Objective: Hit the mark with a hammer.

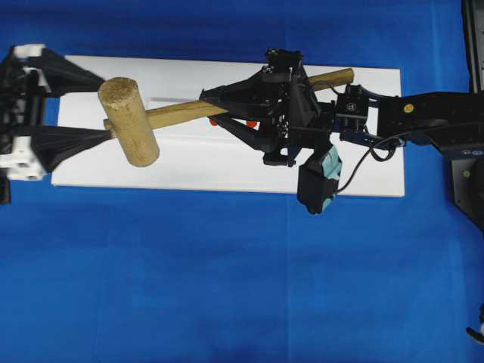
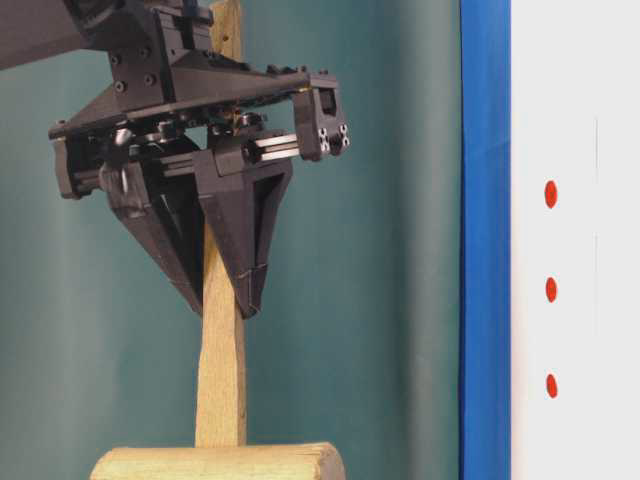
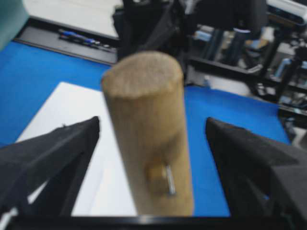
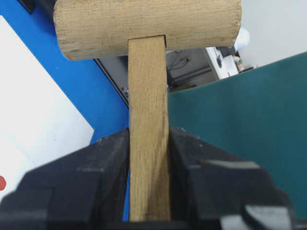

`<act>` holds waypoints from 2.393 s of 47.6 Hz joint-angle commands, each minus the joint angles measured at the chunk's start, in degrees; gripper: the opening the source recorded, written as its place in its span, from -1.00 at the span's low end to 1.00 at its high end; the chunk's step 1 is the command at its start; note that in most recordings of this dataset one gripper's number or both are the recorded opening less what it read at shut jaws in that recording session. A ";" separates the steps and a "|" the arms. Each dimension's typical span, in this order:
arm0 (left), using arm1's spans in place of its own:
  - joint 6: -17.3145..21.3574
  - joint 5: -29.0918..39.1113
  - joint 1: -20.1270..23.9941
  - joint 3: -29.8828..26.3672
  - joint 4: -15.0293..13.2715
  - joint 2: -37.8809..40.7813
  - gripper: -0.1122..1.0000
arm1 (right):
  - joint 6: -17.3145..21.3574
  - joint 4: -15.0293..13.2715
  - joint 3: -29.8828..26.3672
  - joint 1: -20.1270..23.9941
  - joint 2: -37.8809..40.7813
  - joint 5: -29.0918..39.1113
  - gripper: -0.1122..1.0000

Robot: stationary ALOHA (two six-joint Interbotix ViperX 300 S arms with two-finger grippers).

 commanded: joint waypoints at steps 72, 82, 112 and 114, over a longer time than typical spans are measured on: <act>0.09 -1.05 -0.18 -6.68 0.00 9.58 -0.01 | 0.88 4.57 -1.67 0.26 -2.72 6.42 0.93; 3.60 0.97 -0.35 -6.59 0.26 9.32 -0.01 | 3.34 9.67 -1.49 0.35 -5.54 10.99 0.95; 18.46 2.64 -4.22 -6.59 0.18 9.32 -0.01 | 15.29 26.63 -3.69 -1.85 -7.21 29.27 0.95; 18.46 2.64 -4.22 -6.59 0.26 9.32 -0.01 | 15.73 26.72 -3.69 -1.85 -7.21 29.44 0.94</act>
